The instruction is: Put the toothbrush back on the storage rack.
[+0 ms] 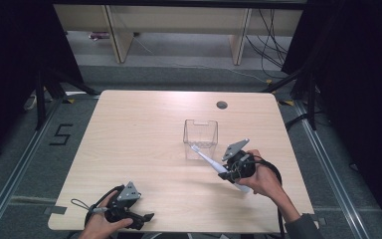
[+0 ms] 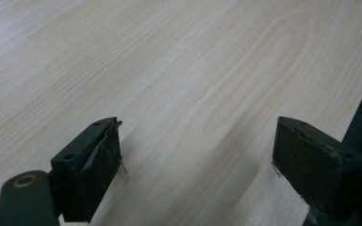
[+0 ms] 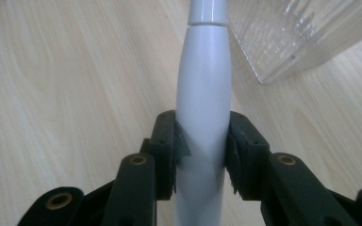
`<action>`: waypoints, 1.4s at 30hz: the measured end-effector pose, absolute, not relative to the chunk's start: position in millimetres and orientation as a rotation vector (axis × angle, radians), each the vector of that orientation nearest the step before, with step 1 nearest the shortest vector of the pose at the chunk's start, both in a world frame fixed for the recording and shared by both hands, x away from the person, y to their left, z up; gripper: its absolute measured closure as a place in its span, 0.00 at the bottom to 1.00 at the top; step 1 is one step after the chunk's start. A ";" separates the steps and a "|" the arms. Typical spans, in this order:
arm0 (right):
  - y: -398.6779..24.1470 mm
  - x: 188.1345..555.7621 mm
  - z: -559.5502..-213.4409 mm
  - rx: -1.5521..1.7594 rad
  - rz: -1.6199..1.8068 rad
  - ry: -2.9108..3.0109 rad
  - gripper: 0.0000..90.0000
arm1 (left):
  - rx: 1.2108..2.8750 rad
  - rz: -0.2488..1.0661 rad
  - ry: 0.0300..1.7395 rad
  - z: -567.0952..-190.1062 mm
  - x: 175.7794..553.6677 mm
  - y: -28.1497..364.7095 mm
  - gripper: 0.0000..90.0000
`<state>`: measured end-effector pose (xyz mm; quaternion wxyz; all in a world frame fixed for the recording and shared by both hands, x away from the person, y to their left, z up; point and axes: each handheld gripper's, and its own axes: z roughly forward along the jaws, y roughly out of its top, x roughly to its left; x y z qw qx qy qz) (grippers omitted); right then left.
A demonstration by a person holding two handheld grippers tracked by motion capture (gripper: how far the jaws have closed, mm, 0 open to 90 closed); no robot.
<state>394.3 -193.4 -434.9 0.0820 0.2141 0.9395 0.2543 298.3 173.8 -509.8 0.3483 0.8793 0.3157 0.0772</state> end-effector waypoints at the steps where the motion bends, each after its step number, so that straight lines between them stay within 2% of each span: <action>1: -193.3 394.2 -434.5 0.630 0.784 2.794 0.74 | 2.278 0.200 0.819 -509.7 298.0 173.7 0.17; 18: -208.6 399.7 -409.8 0.771 1.177 2.620 0.74 | 2.274 0.204 0.825 -509.8 298.6 174.2 0.17; 42: -212.8 410.3 -396.8 0.817 1.323 2.482 0.74 | 2.257 0.183 0.828 -510.5 297.7 173.0 0.17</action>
